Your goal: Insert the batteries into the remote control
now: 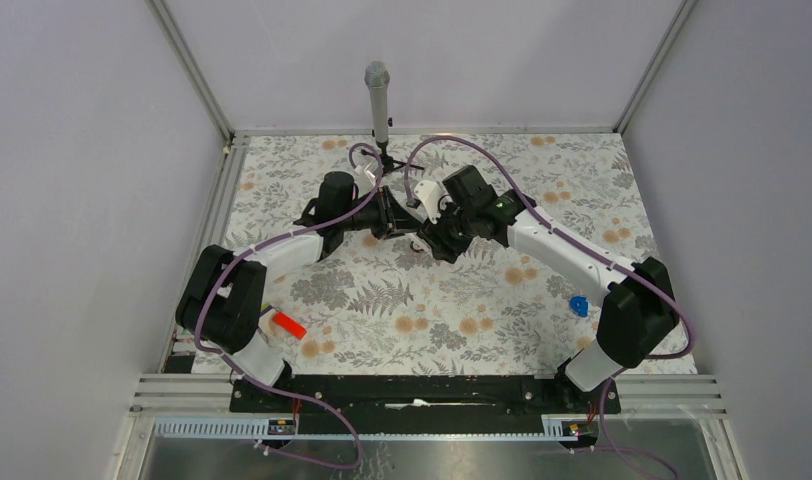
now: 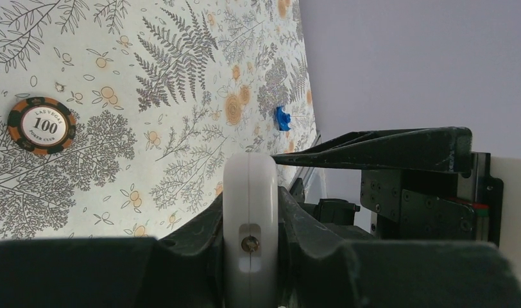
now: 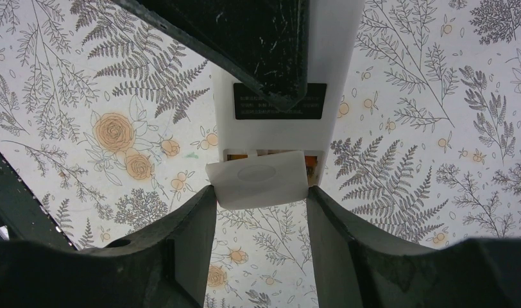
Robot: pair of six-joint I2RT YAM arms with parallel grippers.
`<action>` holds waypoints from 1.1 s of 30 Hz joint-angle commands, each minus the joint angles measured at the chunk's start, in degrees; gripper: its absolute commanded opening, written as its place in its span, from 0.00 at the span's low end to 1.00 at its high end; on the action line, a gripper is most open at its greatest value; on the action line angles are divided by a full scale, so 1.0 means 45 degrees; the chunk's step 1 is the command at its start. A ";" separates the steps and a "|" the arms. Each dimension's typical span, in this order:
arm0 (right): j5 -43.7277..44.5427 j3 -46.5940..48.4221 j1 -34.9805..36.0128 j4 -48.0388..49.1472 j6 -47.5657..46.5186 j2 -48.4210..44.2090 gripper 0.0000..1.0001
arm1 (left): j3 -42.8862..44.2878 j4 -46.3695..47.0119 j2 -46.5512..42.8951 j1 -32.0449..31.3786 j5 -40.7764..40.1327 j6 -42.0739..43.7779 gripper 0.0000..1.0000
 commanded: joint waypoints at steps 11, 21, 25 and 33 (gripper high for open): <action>-0.0190 0.0587 -0.0077 -0.0204 0.0384 0.0204 0.49 | 0.0143 0.1151 -0.0340 -0.0056 0.0401 0.0597 0.00; -0.0010 0.0486 -0.0079 -0.0402 0.0584 0.0210 0.50 | -0.0072 0.0979 -0.0600 -0.0061 0.0056 0.0835 0.00; 0.0088 0.0520 -0.0091 -0.0320 0.0602 0.0174 0.50 | -0.0028 0.0853 -0.0606 -0.0061 0.0123 0.0952 0.00; 0.0327 0.0554 -0.0119 -0.0119 0.0739 0.0137 0.50 | -0.0050 0.0659 -0.0627 -0.0048 0.0010 0.1082 0.00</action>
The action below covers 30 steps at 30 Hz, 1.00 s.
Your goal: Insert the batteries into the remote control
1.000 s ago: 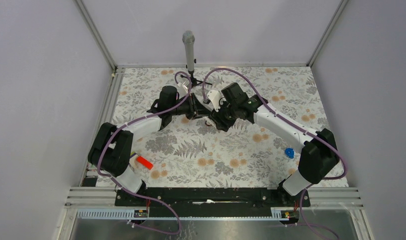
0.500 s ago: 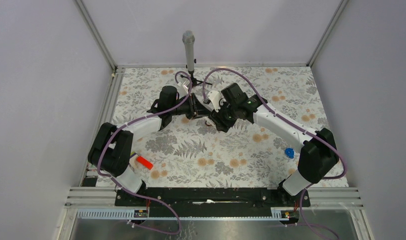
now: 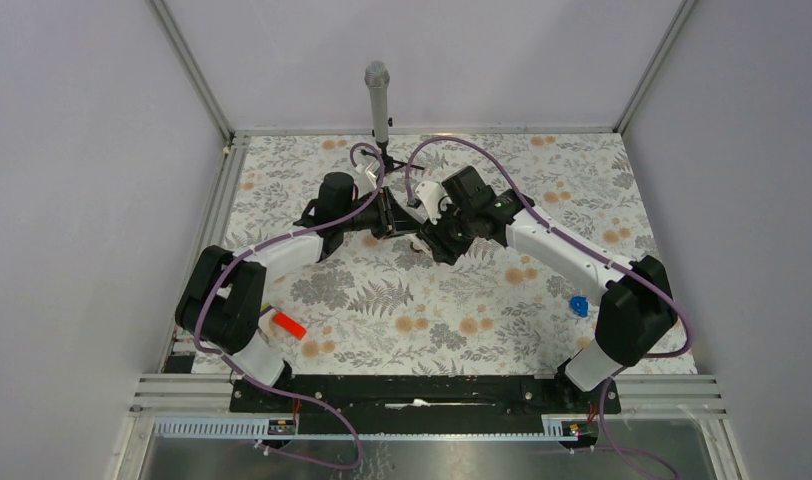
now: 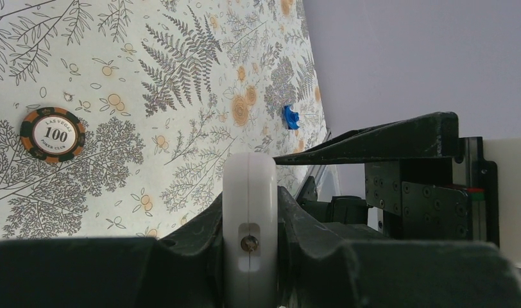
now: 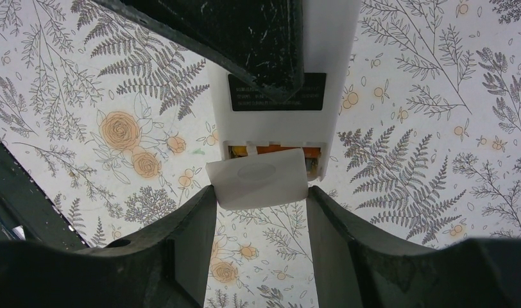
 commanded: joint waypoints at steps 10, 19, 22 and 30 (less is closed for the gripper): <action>0.0363 0.0539 -0.0175 0.0242 0.0289 0.0057 0.50 | 0.0044 0.0548 -0.0602 -0.0060 0.0128 0.0329 0.00; 0.0324 0.0709 -0.0182 0.0286 0.0380 0.0194 0.50 | -0.0043 0.0915 -0.0582 -0.0051 0.0476 0.0262 0.00; 0.0461 0.0764 -0.0198 0.0299 0.0436 0.0242 0.50 | -0.0087 0.0919 -0.0563 -0.0051 0.0487 0.0270 0.00; 0.0394 0.0783 -0.0212 0.0377 0.0517 0.0241 0.50 | -0.0102 0.0894 -0.0558 -0.0058 0.0551 0.0343 0.00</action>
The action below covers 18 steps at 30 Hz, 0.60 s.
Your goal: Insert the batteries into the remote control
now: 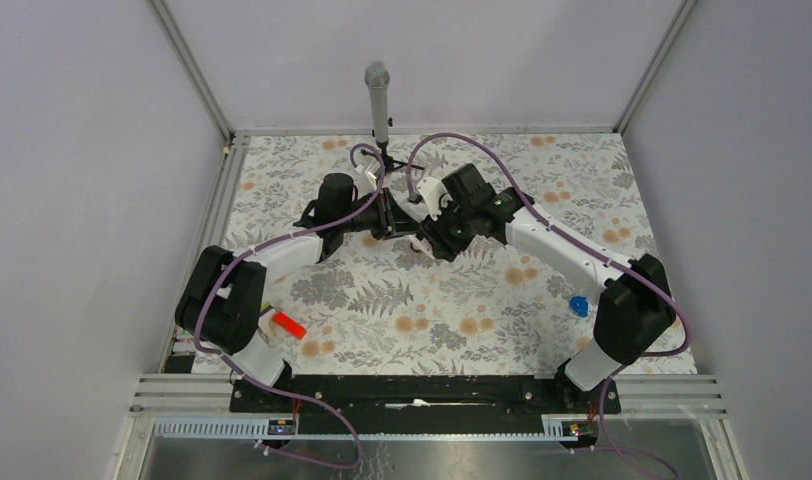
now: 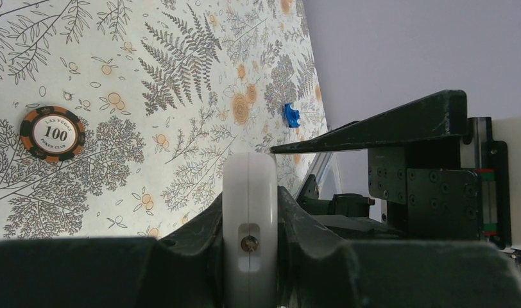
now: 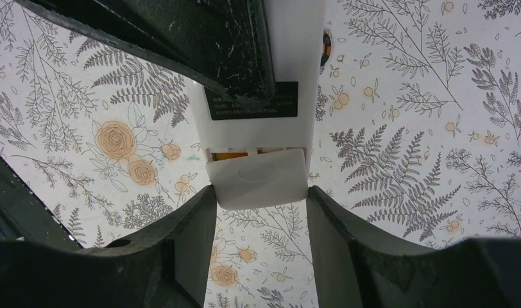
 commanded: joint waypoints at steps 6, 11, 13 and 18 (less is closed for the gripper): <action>0.0126 0.0517 -0.0117 0.0289 0.0200 0.0162 0.50 | -0.0090 0.0911 -0.0633 -0.0061 0.0537 0.0264 0.00; -0.0023 0.0596 -0.0123 0.0120 0.0257 0.0309 0.50 | -0.0137 0.1083 -0.0722 -0.0059 0.0607 0.0249 0.00; 0.0088 0.0660 -0.0129 0.0124 0.0297 0.0368 0.50 | -0.0149 0.1145 -0.0751 -0.0070 0.0658 0.0243 0.00; 0.0140 0.0879 -0.0120 0.0024 0.0387 0.0607 0.50 | -0.0204 0.1197 -0.0821 -0.0097 0.0655 0.0286 0.00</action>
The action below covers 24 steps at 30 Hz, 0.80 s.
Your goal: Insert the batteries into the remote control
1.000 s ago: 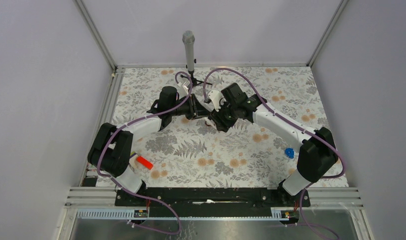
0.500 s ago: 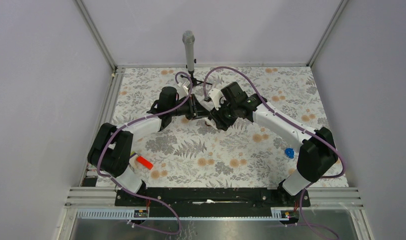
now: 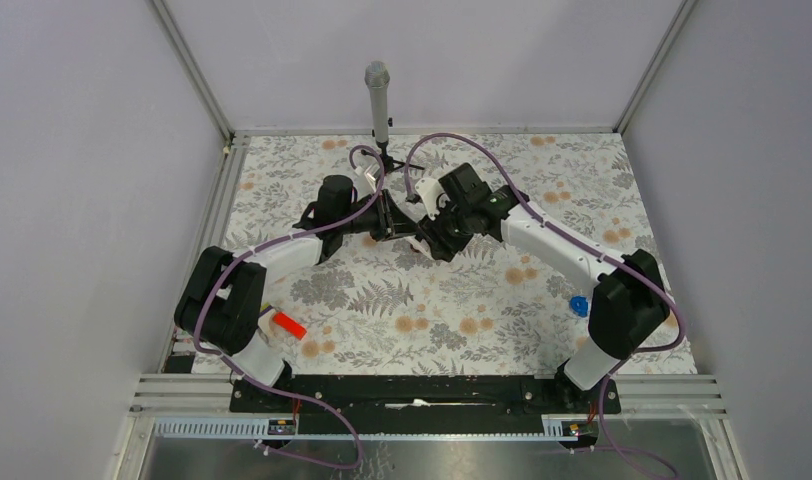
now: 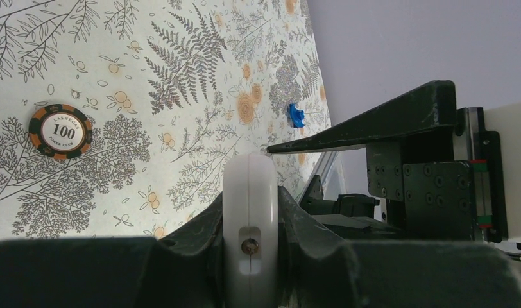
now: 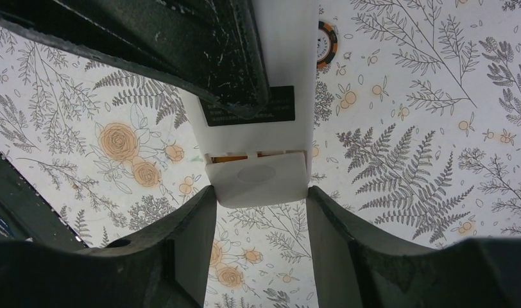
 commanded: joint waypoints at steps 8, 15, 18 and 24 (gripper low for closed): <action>0.0229 0.0829 -0.0119 0.0109 0.0283 0.0438 0.50 | -0.0016 0.1274 -0.0855 -0.0085 0.0725 0.0158 0.00; 0.0384 0.1079 -0.0123 -0.0010 0.0454 0.0724 0.51 | -0.0039 0.1293 -0.0888 -0.0118 0.0870 0.0193 0.00; 0.0443 0.1156 -0.0120 -0.0010 0.0462 0.0757 0.51 | -0.0115 0.1313 -0.0906 -0.0119 0.0951 0.0265 0.00; 0.0363 0.1237 -0.0123 0.0030 0.0520 0.0812 0.50 | -0.0133 0.1313 -0.0834 -0.0158 0.1094 0.0218 0.00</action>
